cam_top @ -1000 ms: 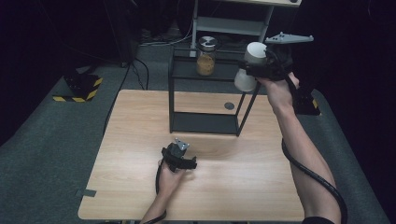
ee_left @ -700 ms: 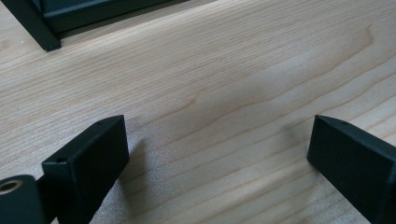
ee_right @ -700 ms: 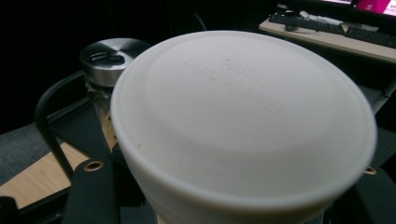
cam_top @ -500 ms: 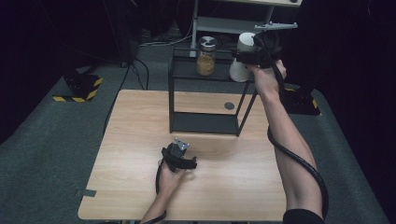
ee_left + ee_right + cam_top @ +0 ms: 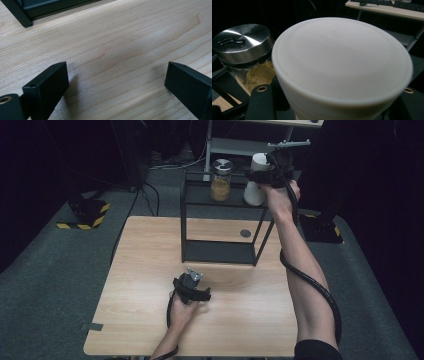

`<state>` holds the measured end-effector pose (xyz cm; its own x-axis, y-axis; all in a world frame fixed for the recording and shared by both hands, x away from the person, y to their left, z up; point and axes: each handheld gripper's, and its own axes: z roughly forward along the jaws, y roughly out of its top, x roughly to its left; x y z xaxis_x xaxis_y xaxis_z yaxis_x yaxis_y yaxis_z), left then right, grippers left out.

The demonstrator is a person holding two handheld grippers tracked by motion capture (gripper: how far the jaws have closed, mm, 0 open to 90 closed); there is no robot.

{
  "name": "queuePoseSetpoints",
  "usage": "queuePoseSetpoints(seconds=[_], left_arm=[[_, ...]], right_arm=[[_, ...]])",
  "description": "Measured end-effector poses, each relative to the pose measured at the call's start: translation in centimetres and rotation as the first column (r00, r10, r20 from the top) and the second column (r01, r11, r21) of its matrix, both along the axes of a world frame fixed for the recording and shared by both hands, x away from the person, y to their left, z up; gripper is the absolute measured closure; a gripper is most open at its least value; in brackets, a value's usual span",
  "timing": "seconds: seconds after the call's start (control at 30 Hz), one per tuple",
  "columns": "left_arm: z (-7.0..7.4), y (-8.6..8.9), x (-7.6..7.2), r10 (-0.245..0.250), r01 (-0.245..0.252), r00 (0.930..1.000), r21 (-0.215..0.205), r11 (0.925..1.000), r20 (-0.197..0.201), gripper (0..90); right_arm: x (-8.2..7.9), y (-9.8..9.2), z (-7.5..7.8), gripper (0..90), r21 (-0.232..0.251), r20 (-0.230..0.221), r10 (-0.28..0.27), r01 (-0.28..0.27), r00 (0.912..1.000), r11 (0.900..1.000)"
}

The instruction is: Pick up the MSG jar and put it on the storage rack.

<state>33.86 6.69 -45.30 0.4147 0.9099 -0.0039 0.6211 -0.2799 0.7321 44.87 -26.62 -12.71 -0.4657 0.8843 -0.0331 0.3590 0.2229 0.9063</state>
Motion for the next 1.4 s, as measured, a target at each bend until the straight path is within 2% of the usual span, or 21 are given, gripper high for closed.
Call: queuePoseSetpoints(seconds=[0.23,0.3,0.4,0.57,0.9,1.03,1.17,1.4], left_arm=[[0.0,0.0,0.0,0.000,0.000,1.0000,-0.001,1.0000,0.000,5.3],[0.0,0.0,0.0,0.000,0.000,1.0000,-0.001,1.0000,0.000,5.3],[0.0,0.0,0.0,0.000,0.000,1.0000,0.000,1.0000,0.000,5.2],[0.0,0.0,0.0,0.002,-0.002,1.0000,-0.002,1.0000,0.001,5.2],[0.0,0.0,0.0,0.001,-0.001,1.0000,-0.001,1.0000,-0.002,5.2],[0.0,0.0,0.0,0.000,0.000,1.0000,0.002,1.0000,-0.001,5.2],[0.0,-0.1,0.0,0.001,-0.001,1.0000,0.000,1.0000,0.001,5.3],[0.0,-0.1,-0.1,0.003,-0.003,1.0000,-0.002,1.0000,0.001,5.4]], right_arm=[[0.0,-0.1,-0.1,33.7,0.006,-0.001,0.004,-0.004,1.0000,1.000],[0.1,-0.3,0.0,28.4,0.014,-0.009,0.008,-0.008,0.9999,1.000],[-0.4,-0.1,-0.1,21.0,-0.005,0.016,-0.007,0.007,0.9998,1.000],[-1.3,-0.8,-0.3,15.2,-0.002,0.044,0.007,-0.007,0.9990,1.000],[-2.8,-3.3,-0.9,14.2,-0.013,0.053,0.060,-0.059,0.9968,0.998],[-3.7,-4.6,-1.4,13.8,0.003,0.074,0.072,-0.072,0.9947,0.997],[-5.4,-5.3,-2.1,14.1,-0.018,0.124,0.065,-0.063,0.9901,0.998],[-7.1,-7.0,-3.2,14.5,-0.004,0.135,0.079,-0.079,0.9877,0.997]])
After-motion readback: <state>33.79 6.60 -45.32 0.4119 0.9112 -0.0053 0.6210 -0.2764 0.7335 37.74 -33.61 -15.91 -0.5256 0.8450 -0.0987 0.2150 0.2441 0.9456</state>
